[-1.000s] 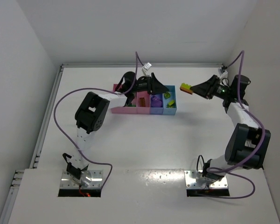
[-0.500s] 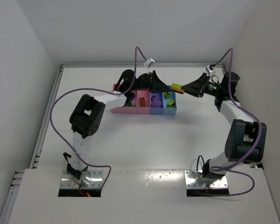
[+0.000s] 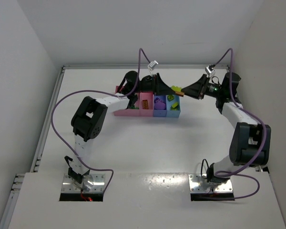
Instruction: Sort the legos into containers by color
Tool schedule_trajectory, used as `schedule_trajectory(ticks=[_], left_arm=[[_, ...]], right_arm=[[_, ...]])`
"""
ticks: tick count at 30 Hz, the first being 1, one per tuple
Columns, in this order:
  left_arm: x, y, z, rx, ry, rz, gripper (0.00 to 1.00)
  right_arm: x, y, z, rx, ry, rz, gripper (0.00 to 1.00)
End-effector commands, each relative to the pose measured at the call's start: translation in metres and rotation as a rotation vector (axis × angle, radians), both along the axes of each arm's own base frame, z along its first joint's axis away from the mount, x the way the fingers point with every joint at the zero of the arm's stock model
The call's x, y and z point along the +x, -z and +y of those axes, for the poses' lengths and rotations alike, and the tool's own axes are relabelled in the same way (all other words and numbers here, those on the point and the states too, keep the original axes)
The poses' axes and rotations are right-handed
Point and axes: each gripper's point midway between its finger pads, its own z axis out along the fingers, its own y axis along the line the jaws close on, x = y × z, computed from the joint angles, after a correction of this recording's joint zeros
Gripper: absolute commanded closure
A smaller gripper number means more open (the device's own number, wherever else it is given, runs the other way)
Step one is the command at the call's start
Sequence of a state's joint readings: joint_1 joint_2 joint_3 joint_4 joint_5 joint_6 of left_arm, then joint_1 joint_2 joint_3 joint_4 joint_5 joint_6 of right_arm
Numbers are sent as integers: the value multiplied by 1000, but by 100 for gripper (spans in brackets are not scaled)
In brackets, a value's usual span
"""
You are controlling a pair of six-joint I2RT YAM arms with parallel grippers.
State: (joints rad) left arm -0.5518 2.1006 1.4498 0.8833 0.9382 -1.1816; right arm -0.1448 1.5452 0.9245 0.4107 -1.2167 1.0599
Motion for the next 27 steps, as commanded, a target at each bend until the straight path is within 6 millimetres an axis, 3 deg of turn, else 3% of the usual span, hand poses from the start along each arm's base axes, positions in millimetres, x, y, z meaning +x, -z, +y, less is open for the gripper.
schedule_trajectory(ticks=[1,10,14,22,23,27], left_arm=[[-6,-41,3,-76,2,-119,41],[-13,-36,7,-77,12,-114,85],[-22,-32,2,-72,29,-113,92],[-47,-13,5,-17,51,-78,94],[-46,-10,5,-7,49,-77,96],[-44,-6,10,33,33,-85,96]], right_arm=[[-4,-28,3,-14,-28,-119,100],[12,-27,-4,-17,26,-117,100],[27,-34,-11,-16,70,-136,100],[65,-57,-26,-13,136,-203,100],[68,-64,-31,-17,147,-224,100],[76,-63,-33,-18,147,-231,100]])
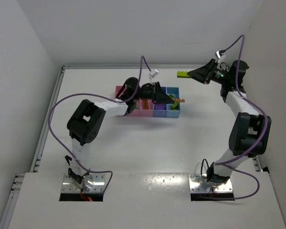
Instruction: Sort the legos into containers by color
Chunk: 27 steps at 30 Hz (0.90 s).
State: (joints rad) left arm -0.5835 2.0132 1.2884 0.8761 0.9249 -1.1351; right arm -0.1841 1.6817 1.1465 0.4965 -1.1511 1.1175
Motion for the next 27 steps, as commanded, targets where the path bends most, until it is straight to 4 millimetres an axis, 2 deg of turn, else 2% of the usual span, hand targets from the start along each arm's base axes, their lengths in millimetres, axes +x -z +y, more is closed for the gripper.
schedule_trajectory(ticks=[1,2,3,4,5,6,7,8,9,10,11,12,13,14,15,16,19,20,24,25,27], left_arm=[[-12,-23,8,-12,22,-108,96],[-7,-23,13,-11,-2,-104,96],[-4,-34,17,-23,-24,-139,96],[2,-29,22,14,-54,-114,96],[24,-26,35,53,-145,-172,96],[34,-27,42,86,-192,-195,96],[40,-21,53,165,-235,-163,96],[58,-26,66,219,-297,-258,96],[77,-20,79,297,-396,-253,96],[79,-4,91,382,-421,-211,96],[84,-1,102,436,-461,-241,96],[98,7,115,505,-552,-236,96],[104,7,126,546,-594,-240,96],[103,21,135,615,-612,-210,96],[106,27,141,652,-632,-220,96],[110,35,147,690,-659,-212,96],[113,51,154,752,-675,-185,96],[116,47,155,754,-692,-191,96],[120,72,154,796,-669,-149,96],[123,72,152,795,-669,-150,96],[128,84,150,814,-659,-132,88]], right_arm=[[13,-27,-6,-14,40,-112,100],[13,-27,-6,-14,40,-112,100],[12,-27,-6,-14,31,-112,100],[11,-25,-9,-22,31,-116,100],[10,-17,-9,-23,31,-96,100],[8,-10,-13,-39,42,-86,100],[6,-6,-17,-50,50,-78,100],[4,-3,-18,-67,64,-73,100],[4,4,-20,-117,71,-103,100],[2,18,-22,-132,97,-28,100],[2,20,-23,-158,108,-29,100],[1,23,-25,-183,116,-30,100],[1,30,-29,-235,142,-24,100],[1,37,-32,-261,154,-11,100],[1,35,-30,-286,157,-26,100],[1,43,-34,-322,175,-14,100],[2,50,-36,-367,205,4,100],[2,52,-37,-377,210,7,100],[2,51,-38,-383,208,3,100],[1,51,-34,-383,199,1,100],[2,55,-34,-388,195,3,100]])
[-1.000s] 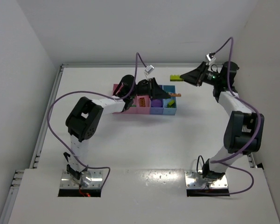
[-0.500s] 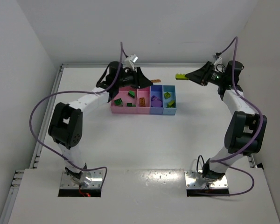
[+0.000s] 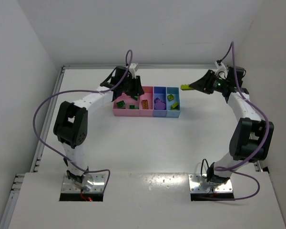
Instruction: Sort the legos into containers by color
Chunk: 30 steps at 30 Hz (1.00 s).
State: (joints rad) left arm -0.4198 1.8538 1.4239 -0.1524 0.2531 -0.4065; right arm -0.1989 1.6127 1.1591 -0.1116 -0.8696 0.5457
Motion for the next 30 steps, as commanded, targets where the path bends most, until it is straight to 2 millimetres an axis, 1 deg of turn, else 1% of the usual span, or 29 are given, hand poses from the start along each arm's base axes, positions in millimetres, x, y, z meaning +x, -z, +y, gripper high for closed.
schedule_trajectory(ticks=[1,2,3,4,5,6,7,8,9,10,11,12,13,14,15,16,18,19,20,21,22,23,24,25,26,27,28,29,30], left_arm=[[11,5,-3,33,0,4,83],[13,3,-7,23,11,1,72],[14,8,-9,22,19,12,65],[17,2,-10,17,19,-1,59],[18,9,-11,22,19,10,46],[20,4,-12,17,19,-1,39],[20,3,-12,11,14,4,32],[21,-1,-13,7,14,-4,26],[21,-1,-13,-3,6,4,24],[20,-10,-13,-10,6,-12,24],[20,-18,-15,-35,6,-25,23],[23,-29,-17,-60,0,-52,21],[20,-36,-18,-78,6,-60,21],[21,-57,-17,-111,-17,-95,21],[20,-61,-16,-143,-56,-71,21],[21,-68,-11,-164,-77,-70,21],[18,-82,-2,-230,-136,-37,16],[13,-76,8,-241,-119,-7,10],[12,-79,12,-259,-107,-15,9],[9,-86,19,-263,-97,-37,8],[10,-78,34,-245,-119,-33,8],[6,-79,38,-243,-93,-39,5],[5,-79,44,-236,-85,-48,3],[5,-85,54,-221,-81,-79,2],[1,-81,56,-206,-76,-72,2],[1,-75,65,-182,-93,-59,0],[0,-78,67,-162,-90,-79,0],[0,-78,76,-145,-114,-85,0],[0,-70,84,-126,-129,-67,0]], right_arm=[[4,-20,4,-59,-23,-92,100],[4,-22,4,-59,-23,-91,100],[4,-19,8,-64,-37,-89,100],[5,-21,7,-76,-43,-100,100],[5,-14,6,-77,-35,-75,100],[6,-18,10,-91,-53,-99,100],[8,-19,12,-120,-56,-114,100],[7,-11,11,-125,-64,-92,100],[12,-11,18,-152,-72,-102,100],[13,-11,19,-190,-87,-129,100],[15,0,21,-209,-96,-105,100],[19,4,22,-239,-95,-107,100],[24,1,29,-270,-119,-144,100],[24,5,32,-289,-131,-133,100],[32,10,33,-323,-132,-137,100],[33,14,42,-349,-158,-142,100],[44,21,44,-424,-166,-166,100],[46,36,50,-451,-189,-144,100],[52,43,45,-476,-165,-127,100],[57,44,50,-494,-174,-140,100],[62,55,47,-507,-165,-117,100],[65,59,50,-518,-164,-111,100],[70,60,47,-536,-156,-116,100],[73,64,49,-555,-148,-110,100],[76,71,46,-570,-148,-95,100],[77,77,48,-584,-146,-85,100],[78,78,44,-600,-130,-80,100],[79,86,43,-628,-117,-62,100],[82,91,41,-639,-107,-57,97]])
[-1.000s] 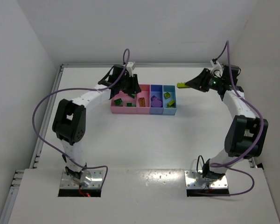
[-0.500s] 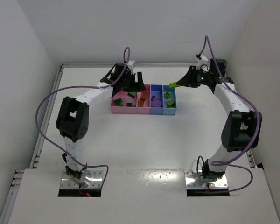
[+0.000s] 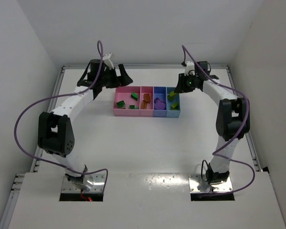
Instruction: Sort the legos into containers by color
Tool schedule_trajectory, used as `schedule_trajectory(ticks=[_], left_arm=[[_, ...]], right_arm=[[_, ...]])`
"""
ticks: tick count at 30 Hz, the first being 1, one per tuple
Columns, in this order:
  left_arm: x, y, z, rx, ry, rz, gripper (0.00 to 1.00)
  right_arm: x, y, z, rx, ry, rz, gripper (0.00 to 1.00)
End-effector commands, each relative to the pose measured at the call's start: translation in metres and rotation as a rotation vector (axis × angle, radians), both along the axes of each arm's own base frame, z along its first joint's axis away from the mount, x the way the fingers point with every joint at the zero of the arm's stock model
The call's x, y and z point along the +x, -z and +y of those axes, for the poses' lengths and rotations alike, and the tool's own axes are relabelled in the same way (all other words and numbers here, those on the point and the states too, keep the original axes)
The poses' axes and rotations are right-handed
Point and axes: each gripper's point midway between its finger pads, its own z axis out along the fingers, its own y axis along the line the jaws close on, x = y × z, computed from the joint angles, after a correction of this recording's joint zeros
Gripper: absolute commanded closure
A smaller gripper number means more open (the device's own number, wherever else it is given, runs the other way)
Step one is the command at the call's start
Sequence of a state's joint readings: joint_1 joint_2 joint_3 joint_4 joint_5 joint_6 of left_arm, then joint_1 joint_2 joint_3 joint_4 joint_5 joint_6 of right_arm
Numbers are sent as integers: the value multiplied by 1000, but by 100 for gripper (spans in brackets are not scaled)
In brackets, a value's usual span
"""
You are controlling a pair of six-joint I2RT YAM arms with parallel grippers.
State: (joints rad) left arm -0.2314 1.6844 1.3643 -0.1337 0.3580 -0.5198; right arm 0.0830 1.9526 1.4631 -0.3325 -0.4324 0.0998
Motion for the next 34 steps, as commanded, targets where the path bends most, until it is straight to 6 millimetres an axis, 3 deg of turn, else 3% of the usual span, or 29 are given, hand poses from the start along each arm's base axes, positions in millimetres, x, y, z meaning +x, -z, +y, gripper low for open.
schedule_trajectory(ticks=[1,4,5,8,13,15,16,17,18,19,21,22,24,25,26,30,34], left_arm=[[-10,-5,16,63,5,-28,0],[-9,-5,25,91,-14,-33,0],[-10,-4,30,104,-16,-40,0],[-12,1,35,134,-23,-27,0],[-16,8,51,182,-74,-23,0],[-17,12,60,208,-96,-22,0],[-18,6,63,218,-105,-41,0],[-18,14,69,228,-121,-24,0],[-21,16,78,244,-138,-25,0],[-23,14,80,257,-141,-28,0],[-27,24,91,292,-157,5,0],[-31,32,102,323,-174,21,0],[-36,35,114,353,-191,21,0],[-42,48,126,374,-202,46,0],[-46,47,129,387,-205,32,0],[-61,76,145,438,-220,78,0],[-66,89,150,464,-230,54,0]], right_arm=[[22,-11,-11,-91,42,-78,85],[23,-10,-5,-89,30,-76,57],[25,-14,-3,-81,23,-85,39],[18,-29,14,-18,-33,-101,22],[4,-88,41,109,-75,-168,15],[-3,-103,41,121,-69,-198,15],[-8,-115,33,119,-39,-223,15],[-11,-118,23,110,-13,-232,13],[-15,-120,2,71,42,-248,13],[-18,-105,-10,49,81,-210,13],[-29,-107,-41,7,148,-223,13],[-41,-86,-74,-24,199,-180,13],[-58,-81,-104,-51,252,-182,13],[-72,-60,-116,-72,265,-150,13],[-78,-56,-136,-117,273,-175,13],[-112,-28,-142,-125,252,-165,12],[-121,-15,-144,-104,255,-148,11]])
